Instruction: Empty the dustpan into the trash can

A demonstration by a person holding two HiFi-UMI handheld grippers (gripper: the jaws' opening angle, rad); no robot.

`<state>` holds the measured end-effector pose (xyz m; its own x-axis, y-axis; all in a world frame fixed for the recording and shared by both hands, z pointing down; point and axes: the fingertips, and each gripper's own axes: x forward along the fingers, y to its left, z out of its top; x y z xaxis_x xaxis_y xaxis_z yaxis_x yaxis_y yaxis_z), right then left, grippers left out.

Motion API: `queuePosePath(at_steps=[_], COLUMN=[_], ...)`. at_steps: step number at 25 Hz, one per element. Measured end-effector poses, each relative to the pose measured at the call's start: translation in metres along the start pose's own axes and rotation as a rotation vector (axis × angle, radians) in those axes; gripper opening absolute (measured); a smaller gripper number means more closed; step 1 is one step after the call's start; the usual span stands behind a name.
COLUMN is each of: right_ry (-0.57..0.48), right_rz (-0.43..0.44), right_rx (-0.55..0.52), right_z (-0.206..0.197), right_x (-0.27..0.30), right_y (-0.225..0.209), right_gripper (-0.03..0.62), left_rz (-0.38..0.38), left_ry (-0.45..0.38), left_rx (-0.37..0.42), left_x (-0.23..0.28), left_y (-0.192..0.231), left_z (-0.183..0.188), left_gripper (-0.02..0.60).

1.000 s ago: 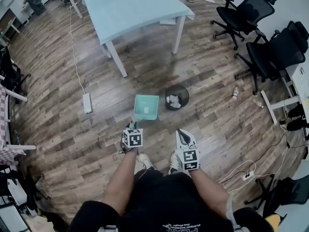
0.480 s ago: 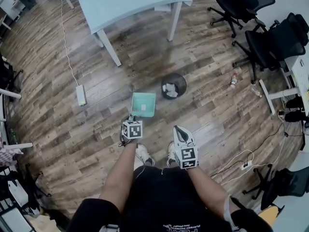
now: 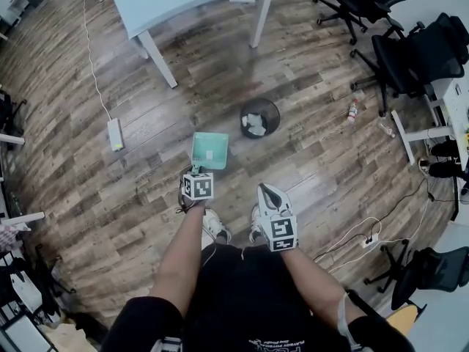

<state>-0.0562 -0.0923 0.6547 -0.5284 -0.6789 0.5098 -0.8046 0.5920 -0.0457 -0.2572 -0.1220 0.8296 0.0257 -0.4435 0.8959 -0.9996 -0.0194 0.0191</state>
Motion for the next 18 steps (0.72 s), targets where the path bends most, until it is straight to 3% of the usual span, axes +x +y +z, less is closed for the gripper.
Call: queuePosePath(at_steps=[18], right_ry=[0.027], right_rz=[0.010], right_rx=[0.008], right_z=[-0.007], right_x=[0.008], right_y=[-0.012], right_gripper=[0.024], left_rz=[-0.005], left_ry=[0.020], left_rx=[-0.008], left_x=[0.034], left_y=[-0.013], left_z=[0.016], left_gripper=[0.101])
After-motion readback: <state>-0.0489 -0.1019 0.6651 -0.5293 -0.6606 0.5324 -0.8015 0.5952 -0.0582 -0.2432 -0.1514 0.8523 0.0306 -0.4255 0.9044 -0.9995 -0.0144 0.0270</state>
